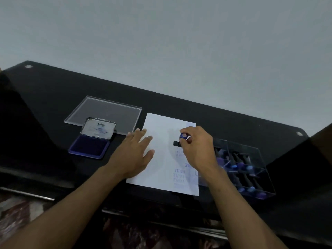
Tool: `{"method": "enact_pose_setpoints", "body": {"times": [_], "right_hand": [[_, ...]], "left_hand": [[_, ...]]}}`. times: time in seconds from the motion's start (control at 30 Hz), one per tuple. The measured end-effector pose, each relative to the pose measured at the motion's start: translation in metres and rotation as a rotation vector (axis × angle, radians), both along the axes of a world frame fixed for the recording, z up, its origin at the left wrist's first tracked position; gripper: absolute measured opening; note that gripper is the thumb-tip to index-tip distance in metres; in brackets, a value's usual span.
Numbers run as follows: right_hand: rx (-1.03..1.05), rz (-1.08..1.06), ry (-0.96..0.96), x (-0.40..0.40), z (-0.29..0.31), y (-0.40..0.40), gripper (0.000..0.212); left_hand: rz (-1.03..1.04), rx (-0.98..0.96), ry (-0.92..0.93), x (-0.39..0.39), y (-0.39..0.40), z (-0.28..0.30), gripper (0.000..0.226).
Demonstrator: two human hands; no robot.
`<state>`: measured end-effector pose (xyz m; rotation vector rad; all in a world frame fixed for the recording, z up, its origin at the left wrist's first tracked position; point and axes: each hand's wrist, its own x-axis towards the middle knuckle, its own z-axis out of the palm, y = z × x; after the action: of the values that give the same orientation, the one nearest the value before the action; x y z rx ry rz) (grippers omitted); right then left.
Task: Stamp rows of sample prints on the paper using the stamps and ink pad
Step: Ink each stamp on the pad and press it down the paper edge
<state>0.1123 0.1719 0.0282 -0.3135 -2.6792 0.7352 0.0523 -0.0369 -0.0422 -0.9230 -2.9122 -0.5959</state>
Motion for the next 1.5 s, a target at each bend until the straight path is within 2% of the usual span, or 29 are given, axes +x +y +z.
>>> {"method": "enact_pose_setpoints", "body": {"times": [0.2,0.33,0.5,1.03,1.23,1.5], "right_hand": [[0.015,-0.035,-0.032,-0.011,-0.003,0.026,0.021],[0.029,-0.03,-0.039,-0.02,-0.006,0.032,0.023],[0.026,0.001,-0.05,-0.027,-0.006,0.031,0.024],[0.047,0.032,-0.113,-0.035,-0.009,0.027,0.021],[0.075,0.037,-0.13,-0.035,-0.009,0.026,0.022],[0.09,0.034,-0.13,-0.036,-0.011,0.027,0.021]], "left_hand": [[-0.048,-0.028,-0.025,-0.006,0.029,0.001,0.069],[-0.063,-0.045,-0.041,-0.016,0.046,-0.001,0.062],[-0.084,-0.051,-0.053,-0.025,0.057,-0.005,0.07],[-0.101,-0.035,0.008,-0.032,0.058,-0.022,0.064],[-0.103,-0.026,0.013,-0.033,0.057,-0.023,0.074],[-0.099,-0.029,0.016,-0.033,0.058,-0.025,0.067]]}}
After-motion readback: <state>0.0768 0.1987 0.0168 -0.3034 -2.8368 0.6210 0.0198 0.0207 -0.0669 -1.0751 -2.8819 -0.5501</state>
